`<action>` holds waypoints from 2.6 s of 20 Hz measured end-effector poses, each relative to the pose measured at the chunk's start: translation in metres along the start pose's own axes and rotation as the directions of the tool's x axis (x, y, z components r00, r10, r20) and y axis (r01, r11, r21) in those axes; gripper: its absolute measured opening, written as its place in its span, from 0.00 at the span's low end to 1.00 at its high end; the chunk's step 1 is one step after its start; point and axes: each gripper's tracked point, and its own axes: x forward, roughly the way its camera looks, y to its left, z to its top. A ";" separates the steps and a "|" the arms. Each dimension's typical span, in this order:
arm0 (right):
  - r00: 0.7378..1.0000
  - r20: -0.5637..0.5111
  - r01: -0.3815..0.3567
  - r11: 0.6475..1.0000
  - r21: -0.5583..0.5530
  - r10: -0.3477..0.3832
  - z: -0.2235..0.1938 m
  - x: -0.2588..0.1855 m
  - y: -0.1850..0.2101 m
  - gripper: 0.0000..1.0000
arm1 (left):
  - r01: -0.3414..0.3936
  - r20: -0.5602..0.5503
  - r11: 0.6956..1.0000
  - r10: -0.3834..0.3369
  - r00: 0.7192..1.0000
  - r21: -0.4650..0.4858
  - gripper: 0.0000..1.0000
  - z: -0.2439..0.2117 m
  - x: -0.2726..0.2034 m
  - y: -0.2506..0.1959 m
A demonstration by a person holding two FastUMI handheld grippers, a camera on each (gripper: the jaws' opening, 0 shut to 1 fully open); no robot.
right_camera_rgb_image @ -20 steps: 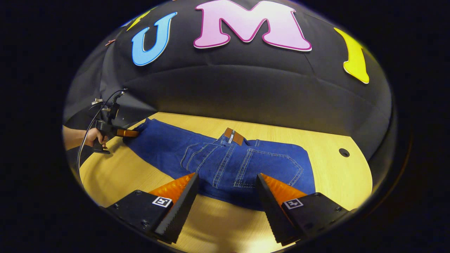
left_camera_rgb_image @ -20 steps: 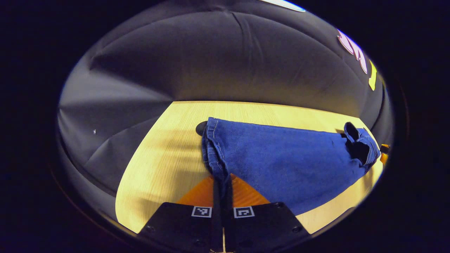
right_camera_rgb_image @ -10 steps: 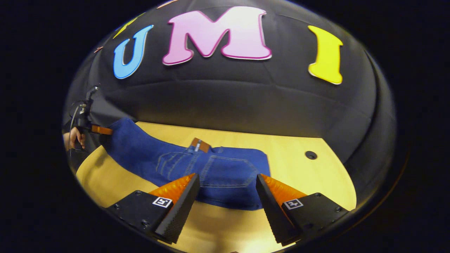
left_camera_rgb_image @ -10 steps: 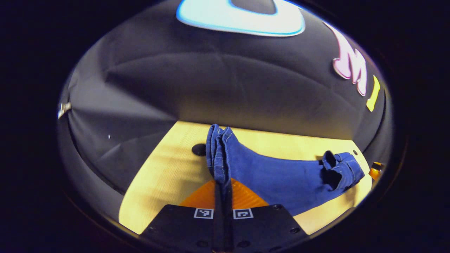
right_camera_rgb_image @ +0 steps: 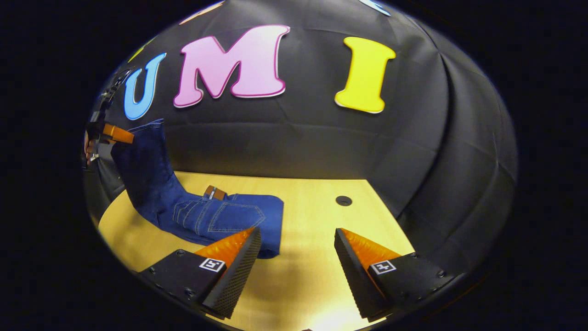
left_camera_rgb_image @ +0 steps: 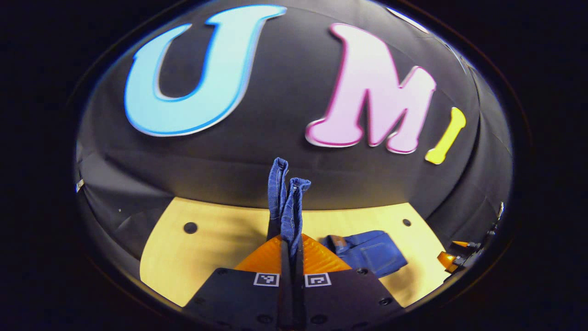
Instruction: Grasp the waist and the cuffs of the jeans and fold them to make the two legs overlap; first hold the waist and fold one-third of the jeans toward the cuffs, then hold the cuffs and fold the remaining one-third in the same direction to finish folding.
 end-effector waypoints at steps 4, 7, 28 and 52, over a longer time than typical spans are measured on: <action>0.998 0.011 0.056 0.997 0.059 -0.057 0.004 -0.025 -0.035 0.98 | 0.116 -0.037 0.993 -0.115 0.993 0.018 0.06 -0.009 0.023 -0.113; 0.997 0.016 0.067 0.991 0.119 -0.070 0.003 -0.045 -0.051 0.98 | 0.199 -0.074 0.980 -0.196 0.978 0.030 0.06 -0.033 0.051 -0.185; 0.995 0.058 0.081 0.992 0.092 -0.087 0.034 -0.170 -0.011 0.98 | 0.232 0.057 0.953 -0.247 0.967 0.193 0.96 -0.089 -0.068 -0.181; 0.952 0.213 -0.212 0.976 -0.058 0.219 0.014 -0.350 0.225 0.98 | -0.087 0.401 0.996 0.077 0.913 0.005 0.96 -0.155 -0.405 -0.011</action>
